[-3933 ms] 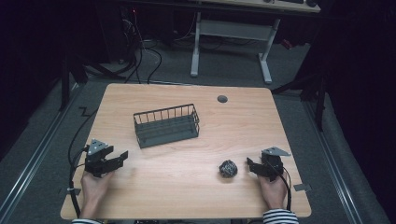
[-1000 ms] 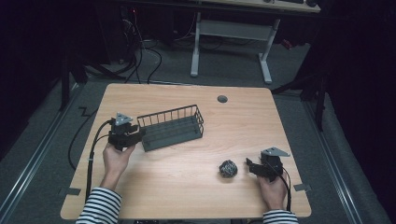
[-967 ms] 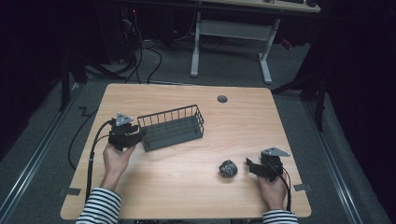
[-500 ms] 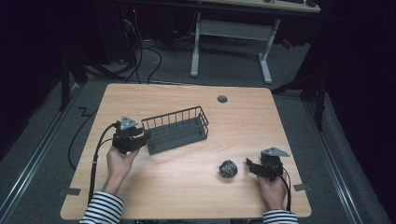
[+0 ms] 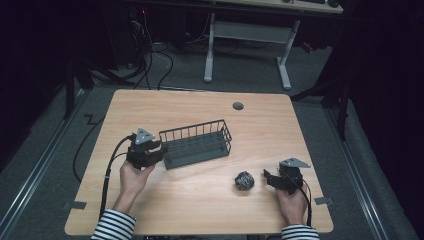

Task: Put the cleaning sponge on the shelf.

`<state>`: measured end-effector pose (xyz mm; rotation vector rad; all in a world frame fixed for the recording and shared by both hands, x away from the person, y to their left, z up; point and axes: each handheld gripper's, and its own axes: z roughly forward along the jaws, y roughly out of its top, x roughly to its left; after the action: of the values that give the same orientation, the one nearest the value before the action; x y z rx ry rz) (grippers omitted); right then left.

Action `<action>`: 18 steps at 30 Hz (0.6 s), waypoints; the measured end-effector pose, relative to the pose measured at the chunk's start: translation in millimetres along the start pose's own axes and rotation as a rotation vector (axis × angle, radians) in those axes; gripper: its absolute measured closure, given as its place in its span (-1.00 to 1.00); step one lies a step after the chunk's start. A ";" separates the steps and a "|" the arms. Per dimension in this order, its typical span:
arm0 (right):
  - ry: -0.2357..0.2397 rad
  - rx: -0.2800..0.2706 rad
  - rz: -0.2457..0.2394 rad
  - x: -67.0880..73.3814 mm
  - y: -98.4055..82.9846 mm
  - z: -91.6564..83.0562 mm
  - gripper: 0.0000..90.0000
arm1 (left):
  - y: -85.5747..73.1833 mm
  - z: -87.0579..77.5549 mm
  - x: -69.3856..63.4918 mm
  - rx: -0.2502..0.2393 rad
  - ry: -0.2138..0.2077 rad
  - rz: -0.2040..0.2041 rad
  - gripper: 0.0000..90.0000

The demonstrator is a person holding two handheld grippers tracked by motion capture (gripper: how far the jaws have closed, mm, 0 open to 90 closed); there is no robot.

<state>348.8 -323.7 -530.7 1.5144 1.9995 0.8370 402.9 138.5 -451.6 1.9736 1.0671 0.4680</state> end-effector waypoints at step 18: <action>0.001 0.000 0.000 0.0 0.0 0.1 -0.34 | 1.5 2.7 -16.0 0.002 -0.059 0.004 0.27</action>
<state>348.9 -323.7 -530.8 1.5143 1.9999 0.8376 396.3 123.7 -451.1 1.9796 1.0271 0.4083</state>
